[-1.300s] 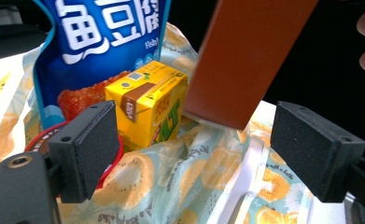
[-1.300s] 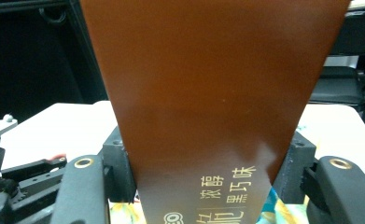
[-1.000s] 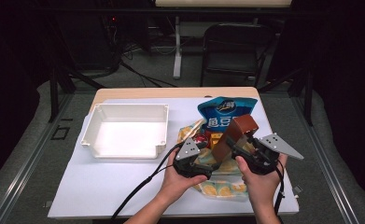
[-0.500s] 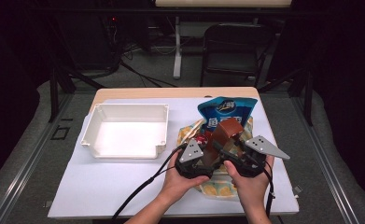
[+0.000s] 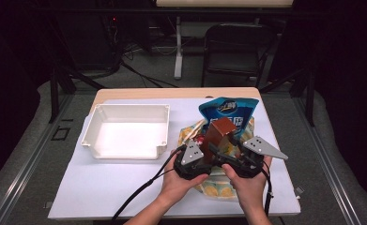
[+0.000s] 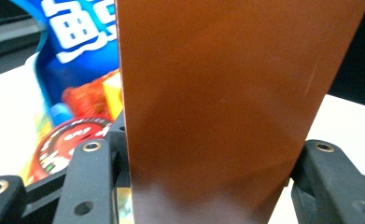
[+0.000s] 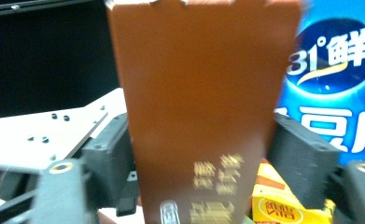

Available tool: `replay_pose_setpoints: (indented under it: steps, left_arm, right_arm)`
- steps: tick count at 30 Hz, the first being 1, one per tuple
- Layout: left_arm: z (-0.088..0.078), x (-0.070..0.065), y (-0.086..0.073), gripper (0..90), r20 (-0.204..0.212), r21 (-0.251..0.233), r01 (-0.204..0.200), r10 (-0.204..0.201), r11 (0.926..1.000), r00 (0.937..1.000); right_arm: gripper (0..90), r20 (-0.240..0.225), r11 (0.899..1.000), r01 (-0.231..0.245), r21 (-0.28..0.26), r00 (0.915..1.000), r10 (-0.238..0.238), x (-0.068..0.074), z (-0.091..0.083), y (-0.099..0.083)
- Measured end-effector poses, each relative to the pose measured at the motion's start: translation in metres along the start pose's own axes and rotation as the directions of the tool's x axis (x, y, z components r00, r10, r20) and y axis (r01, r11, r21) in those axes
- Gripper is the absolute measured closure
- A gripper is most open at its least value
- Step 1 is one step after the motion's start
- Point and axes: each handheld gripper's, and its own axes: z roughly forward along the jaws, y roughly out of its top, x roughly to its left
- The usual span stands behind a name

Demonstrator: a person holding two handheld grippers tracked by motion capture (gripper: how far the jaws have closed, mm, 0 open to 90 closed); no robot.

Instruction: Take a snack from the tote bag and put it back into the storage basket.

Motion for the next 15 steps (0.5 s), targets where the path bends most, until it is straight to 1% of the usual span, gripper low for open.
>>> replay_pose_setpoints:
  steps: [1, 2, 4, 5, 7, 8, 9, 10, 11, 12, 13, 14, 15]
  left_arm:
    - [-0.002, 0.002, -0.001, 44.4, -0.023, -0.002, 0.014, -0.014, 0.9999, 0.9996]
    - [-0.004, 0.005, -0.001, 44.4, -0.028, -0.002, 0.02, -0.02, 0.9998, 0.9994]
    - [-0.008, 0.011, -0.002, 44.5, -0.017, 0.004, 0.026, -0.026, 0.9996, 0.9995]
    - [-0.01, 0.013, -0.002, 44.5, -0.021, 0.01, 0.026, -0.026, 0.9996, 0.9994]
    - [-0.014, 0.016, -0.002, 44.5, -0.028, 0.012, 0.039, -0.038, 0.9992, 0.9989]
    - [-0.016, 0.018, -0.003, 44.5, -0.036, 0.001, 0.041, -0.04, 0.9992, 0.9985]
    - [-0.018, 0.019, -0.003, 44.5, -0.057, -0.002, 0.044, -0.044, 0.999, 0.9974]
    - [-0.021, 0.022, -0.003, 44.5, -0.035, 0.005, 0.046, -0.046, 0.9989, 0.9984]
    - [-0.022, 0.022, -0.003, 44.5, -0.06, -0.007, 0.045, -0.046, 0.999, 0.9971]
    - [-0.024, 0.023, -0.003, 44.5, -0.064, -0.009, 0.045, -0.045, 0.999, 0.9969]
    - [-0.027, 0.025, -0.003, 44.5, -0.041, -0.007, 0.044, -0.045, 0.999, 0.9981]
    - [-0.03, 0.027, -0.003, 44.5, -0.045, -0.009, 0.039, -0.04, 0.9992, 0.9982]
    - [-0.032, 0.028, -0.003, 44.5, -0.051, -0.014, 0.043, -0.044, 0.999, 0.9977]
  right_arm:
    - [22.9, -0.004, 1.0, 0.0, -0.014, 1.0, 0.0, 0.0, -0.001, 0.001]
    - [21.7, -0.009, 1.0, 0.014, -0.011, 0.9999, -0.014, -0.001, -0.003, 0.002]
    - [20.5, -0.019, 0.999, 0.016, -0.028, 0.9997, -0.017, -0.002, -0.006, 0.004]
    - [20.2, -0.018, 0.999, 0.016, -0.039, 0.9997, -0.017, -0.003, -0.007, 0.005]
    - [20.2, -0.015, 0.999, 0.014, -0.051, 0.9998, -0.014, -0.006, -0.01, 0.006]
    - [20.2, -0.014, 0.999, 0.015, -0.048, 0.9998, -0.016, -0.008, -0.011, 0.006]
    - [20.2, -0.007, 0.999, 0.017, -0.05, 0.9998, -0.017, -0.01, -0.011, 0.007]
    - [20.2, -0.001, 0.999, 0.015, -0.051, 0.9999, -0.015, -0.011, -0.012, 0.007]
    - [20.2, 0.006, 0.999, 0.015, -0.052, 0.9999, -0.015, -0.013, -0.013, 0.007]
    - [20.3, 0.012, 0.999, 0.017, -0.051, 0.9998, -0.016, -0.014, -0.013, 0.007]
    - [20.3, 0.018, 0.999, 0.021, -0.049, 0.9996, -0.02, -0.016, -0.014, 0.006]
    - [20.3, 0.028, 0.998, 0.023, -0.051, 0.9994, -0.021, -0.017, -0.014, 0.006]
    - [20.4, 0.039, 0.998, 0.029, -0.05, 0.9989, -0.027, -0.019, -0.014, 0.005]
